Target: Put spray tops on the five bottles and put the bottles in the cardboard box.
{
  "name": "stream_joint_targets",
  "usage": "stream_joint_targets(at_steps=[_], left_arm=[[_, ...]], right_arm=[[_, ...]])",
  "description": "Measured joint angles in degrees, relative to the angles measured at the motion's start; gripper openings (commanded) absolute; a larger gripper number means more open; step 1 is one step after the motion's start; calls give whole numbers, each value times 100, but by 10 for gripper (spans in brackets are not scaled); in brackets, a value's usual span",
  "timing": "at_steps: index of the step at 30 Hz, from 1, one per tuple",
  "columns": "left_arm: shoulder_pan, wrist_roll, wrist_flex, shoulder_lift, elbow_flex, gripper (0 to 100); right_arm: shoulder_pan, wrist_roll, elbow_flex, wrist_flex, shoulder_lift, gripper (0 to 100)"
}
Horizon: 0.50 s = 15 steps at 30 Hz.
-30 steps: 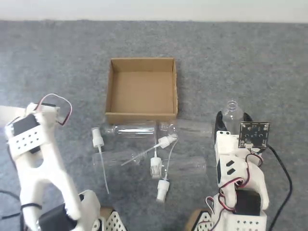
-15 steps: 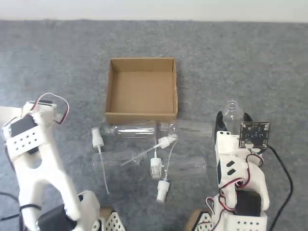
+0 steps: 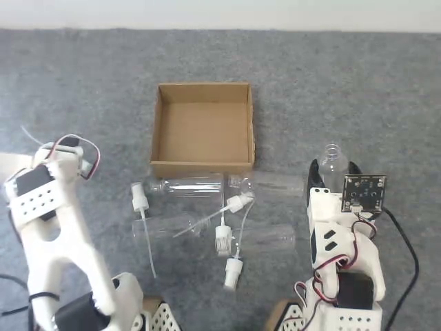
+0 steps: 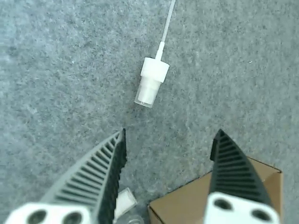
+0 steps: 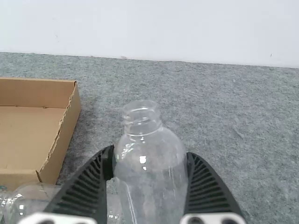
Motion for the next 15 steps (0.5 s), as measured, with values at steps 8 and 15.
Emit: stream_joint_targets(at_steps=[8, 15], left_arm=[[-563, -1582, 0, 0, -123, 160], [-844, -3675, 0, 9, -695, 126]], right_arm=[[0, 0, 0, 0, 0, 43], [0, 0, 0, 0, 0, 43]])
